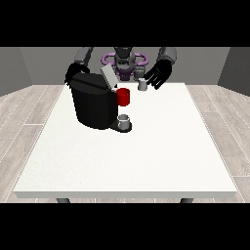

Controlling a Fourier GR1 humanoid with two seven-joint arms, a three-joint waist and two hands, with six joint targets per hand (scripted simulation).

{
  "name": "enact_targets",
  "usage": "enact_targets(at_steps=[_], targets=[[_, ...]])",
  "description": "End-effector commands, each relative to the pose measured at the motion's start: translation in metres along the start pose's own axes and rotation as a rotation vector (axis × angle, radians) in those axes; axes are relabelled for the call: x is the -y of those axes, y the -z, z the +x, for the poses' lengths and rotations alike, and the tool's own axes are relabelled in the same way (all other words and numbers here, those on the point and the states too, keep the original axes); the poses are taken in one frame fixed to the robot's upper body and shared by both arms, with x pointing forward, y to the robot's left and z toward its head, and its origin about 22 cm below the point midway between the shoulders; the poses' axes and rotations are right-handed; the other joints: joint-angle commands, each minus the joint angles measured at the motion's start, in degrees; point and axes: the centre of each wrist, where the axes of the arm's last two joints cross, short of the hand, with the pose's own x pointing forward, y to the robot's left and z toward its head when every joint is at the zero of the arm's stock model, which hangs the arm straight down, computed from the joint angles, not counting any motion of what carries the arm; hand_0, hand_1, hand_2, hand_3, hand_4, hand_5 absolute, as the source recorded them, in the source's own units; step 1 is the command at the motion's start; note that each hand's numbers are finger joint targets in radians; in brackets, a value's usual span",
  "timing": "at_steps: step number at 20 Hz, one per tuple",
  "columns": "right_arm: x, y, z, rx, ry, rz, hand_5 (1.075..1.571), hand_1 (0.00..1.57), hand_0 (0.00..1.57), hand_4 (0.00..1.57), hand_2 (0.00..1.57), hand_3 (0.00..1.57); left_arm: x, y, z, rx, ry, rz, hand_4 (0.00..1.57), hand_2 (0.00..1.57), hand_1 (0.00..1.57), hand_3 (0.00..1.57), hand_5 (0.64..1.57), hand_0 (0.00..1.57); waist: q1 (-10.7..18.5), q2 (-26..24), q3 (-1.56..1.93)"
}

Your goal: Insert the coffee pod into the coffee machine and close the lid

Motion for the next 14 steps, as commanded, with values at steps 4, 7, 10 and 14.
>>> enact_targets(at_steps=[4,7,10,14], targets=[[0.004,0.019,0.025,0.016,-0.025,0.010,1.571,0.00,0.00,0.51,0.00,0.00,-0.043,0.022,0.045,-0.006,-0.026,0.058,0.49,1.25,1.21,1.19,1.571,1.21,-2.90,1.48,0.00],[-0.011,0.020,0.039,0.070,-0.018,0.009,1.571,0.00,0.00,0.55,0.00,0.00,-0.070,0.018,0.040,0.039,-0.020,0.110,0.48,1.33,1.28,1.27,1.571,1.28,-4.15,4.01,-0.01],[0.000,0.026,0.028,0.098,-0.026,-0.009,1.571,0.00,0.00,0.52,0.00,0.00,-0.067,0.029,0.069,0.067,-0.024,0.094,0.52,1.34,1.28,1.28,1.571,1.28,-2.89,5.18,0.02],[-0.010,0.023,0.049,0.090,-0.016,0.034,1.571,0.00,0.00,0.53,0.00,0.00,-0.065,0.023,0.045,0.021,0.009,0.123,0.50,1.31,1.28,1.23,1.571,1.28,-5.47,5.67,-0.01]])
